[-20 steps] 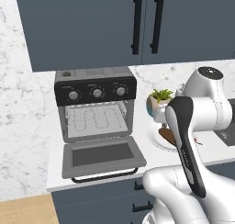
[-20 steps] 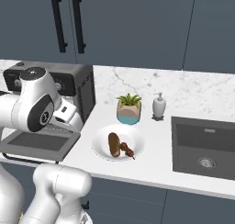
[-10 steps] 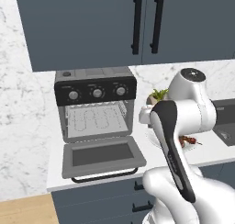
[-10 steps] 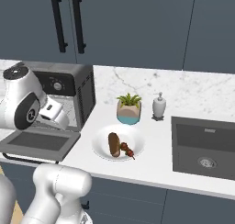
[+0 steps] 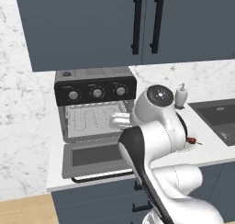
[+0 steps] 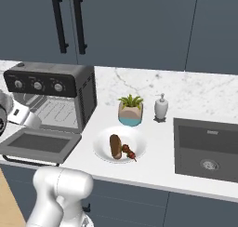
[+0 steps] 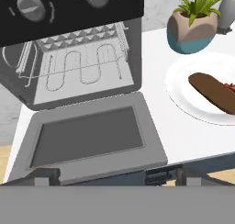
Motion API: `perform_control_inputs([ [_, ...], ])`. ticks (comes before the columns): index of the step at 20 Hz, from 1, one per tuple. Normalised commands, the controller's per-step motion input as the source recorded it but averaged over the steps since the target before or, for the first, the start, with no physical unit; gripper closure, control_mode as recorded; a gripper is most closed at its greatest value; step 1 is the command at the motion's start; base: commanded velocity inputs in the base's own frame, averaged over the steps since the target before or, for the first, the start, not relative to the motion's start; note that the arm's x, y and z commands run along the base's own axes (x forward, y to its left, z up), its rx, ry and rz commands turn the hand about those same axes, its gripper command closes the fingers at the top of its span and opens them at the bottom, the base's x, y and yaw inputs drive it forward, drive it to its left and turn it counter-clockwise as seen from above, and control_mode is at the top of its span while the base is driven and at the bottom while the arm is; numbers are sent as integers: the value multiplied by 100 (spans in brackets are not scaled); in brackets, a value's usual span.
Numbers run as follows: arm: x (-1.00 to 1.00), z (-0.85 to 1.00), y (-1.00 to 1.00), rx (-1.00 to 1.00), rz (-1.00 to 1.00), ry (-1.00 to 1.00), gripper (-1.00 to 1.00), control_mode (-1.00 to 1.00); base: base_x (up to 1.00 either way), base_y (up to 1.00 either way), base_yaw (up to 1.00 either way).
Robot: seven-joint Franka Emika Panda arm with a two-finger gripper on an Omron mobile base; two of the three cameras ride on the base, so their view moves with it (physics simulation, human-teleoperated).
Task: Pick up the kebab skewer and baguette bread, and place them inside the toaster oven. Close the toaster oven door and start by setting the timer.
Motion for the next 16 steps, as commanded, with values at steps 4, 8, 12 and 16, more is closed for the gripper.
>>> perform_control_inputs([
  [4,0,-3,31,0,3,-37,-100,-100,0,0,0],
  [8,10,-10,0,-4,7,-28,-100,-100,0,0,0],
  [12,15,-3,4,-1,4,-35,-100,-100,0,0,0],
  [16,31,-19,0,0,2,-31,-100,-100,0,0,0],
])
